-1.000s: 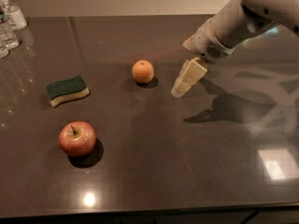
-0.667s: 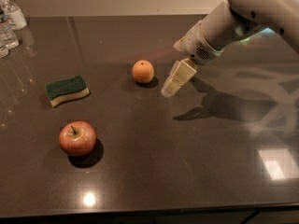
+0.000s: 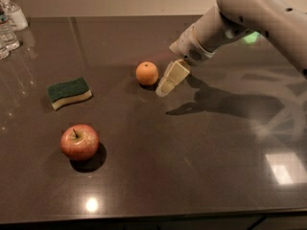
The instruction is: Move orange near apple
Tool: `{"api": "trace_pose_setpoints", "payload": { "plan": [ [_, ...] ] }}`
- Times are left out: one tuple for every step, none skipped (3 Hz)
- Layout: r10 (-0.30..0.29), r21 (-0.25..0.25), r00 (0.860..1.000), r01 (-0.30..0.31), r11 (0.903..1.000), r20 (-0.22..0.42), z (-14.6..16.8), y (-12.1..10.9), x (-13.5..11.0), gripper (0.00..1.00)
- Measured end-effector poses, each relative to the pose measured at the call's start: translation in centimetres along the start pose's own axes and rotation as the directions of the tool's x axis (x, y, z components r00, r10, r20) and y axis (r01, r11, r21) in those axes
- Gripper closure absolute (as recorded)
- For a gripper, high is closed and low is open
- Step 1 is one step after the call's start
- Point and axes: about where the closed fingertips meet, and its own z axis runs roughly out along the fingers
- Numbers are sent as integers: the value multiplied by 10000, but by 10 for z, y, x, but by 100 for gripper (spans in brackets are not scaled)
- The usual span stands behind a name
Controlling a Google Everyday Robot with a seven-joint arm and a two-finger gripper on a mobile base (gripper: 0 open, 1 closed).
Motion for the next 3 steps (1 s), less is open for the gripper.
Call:
{"api": "trace_pose_setpoints", "payload": {
  "plan": [
    [141, 29, 9999, -141, 9999, 14, 12, -9, -2, 0],
    [254, 14, 9997, -254, 9997, 40, 23, -17, -5, 0],
    [310, -99, 9994, -309, 9995, 119, 33, -22, -9, 0]
  ]
}}
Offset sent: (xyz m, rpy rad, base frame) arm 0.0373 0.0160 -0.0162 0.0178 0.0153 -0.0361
